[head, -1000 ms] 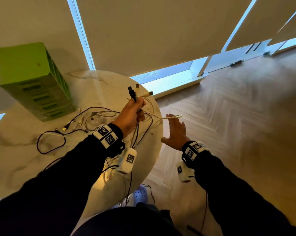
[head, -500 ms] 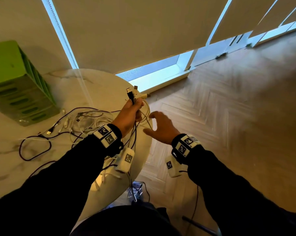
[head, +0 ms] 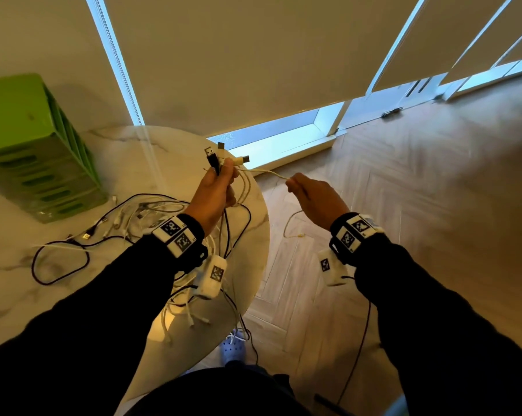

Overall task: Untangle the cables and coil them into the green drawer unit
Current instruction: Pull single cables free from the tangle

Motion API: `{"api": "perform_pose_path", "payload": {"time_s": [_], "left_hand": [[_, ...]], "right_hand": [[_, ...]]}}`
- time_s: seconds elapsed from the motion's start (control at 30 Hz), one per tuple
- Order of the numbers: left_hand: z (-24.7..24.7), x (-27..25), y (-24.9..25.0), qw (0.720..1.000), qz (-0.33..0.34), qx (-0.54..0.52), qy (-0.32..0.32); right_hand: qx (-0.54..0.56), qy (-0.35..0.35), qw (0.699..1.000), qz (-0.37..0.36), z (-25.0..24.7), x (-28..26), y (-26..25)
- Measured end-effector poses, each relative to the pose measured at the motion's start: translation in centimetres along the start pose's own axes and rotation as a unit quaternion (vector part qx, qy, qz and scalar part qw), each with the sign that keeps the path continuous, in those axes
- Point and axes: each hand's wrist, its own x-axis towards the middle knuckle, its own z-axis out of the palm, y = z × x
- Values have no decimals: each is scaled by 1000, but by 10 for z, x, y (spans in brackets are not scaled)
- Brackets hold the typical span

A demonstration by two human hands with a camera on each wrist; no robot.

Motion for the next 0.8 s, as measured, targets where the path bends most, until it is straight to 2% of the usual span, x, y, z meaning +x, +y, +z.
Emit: {"api": "perform_pose_path", "payload": {"time_s": [0.07, 0.13, 0.2, 0.23, 0.27, 0.33, 0.4, 0.43, 0.5, 0.57, 0.67, 0.8], "left_hand": [[-1, 1, 0, 999, -20, -28, 11], [-3, 1, -2, 998, -27, -62, 15], [-7, 1, -5, 995, -29, -98, 7], [-7, 1, -6, 993, -33, -111, 3], [-8, 0, -7, 992, -37, -118, -1], [-7, -1, -10, 991, -43, -126, -8], [-6, -1, -14, 991, -47, -128, -9], [-5, -1, -16, 991, -46, -126, -9], [-3, 0, -19, 993, -37, -109, -5], [-3, 3, -20, 996, -23, -86, 3], [-11, 10, -18, 998, -14, -59, 28], [-25, 18, -20, 997, 1, 4, 81]], "right_hand": [[-99, -80, 991, 37, 5, 0, 12], [-203, -222, 951, 69, 17, -6, 24], [-213, -334, 904, 161, 32, -16, 32], [-192, -361, 889, 204, 41, -23, 36], [-162, -365, 888, 229, 49, -27, 39], [-88, -304, 926, 204, 68, -29, 35], [-11, -215, 971, 106, 75, -26, 12], [29, -198, 978, 57, 77, -23, -2], [93, -229, 969, 13, 78, -18, -32], [108, -265, 958, -9, 83, -13, -49], [123, -236, 963, -37, 81, -14, -56], [194, -174, 965, -1, 61, -18, -46]]}}
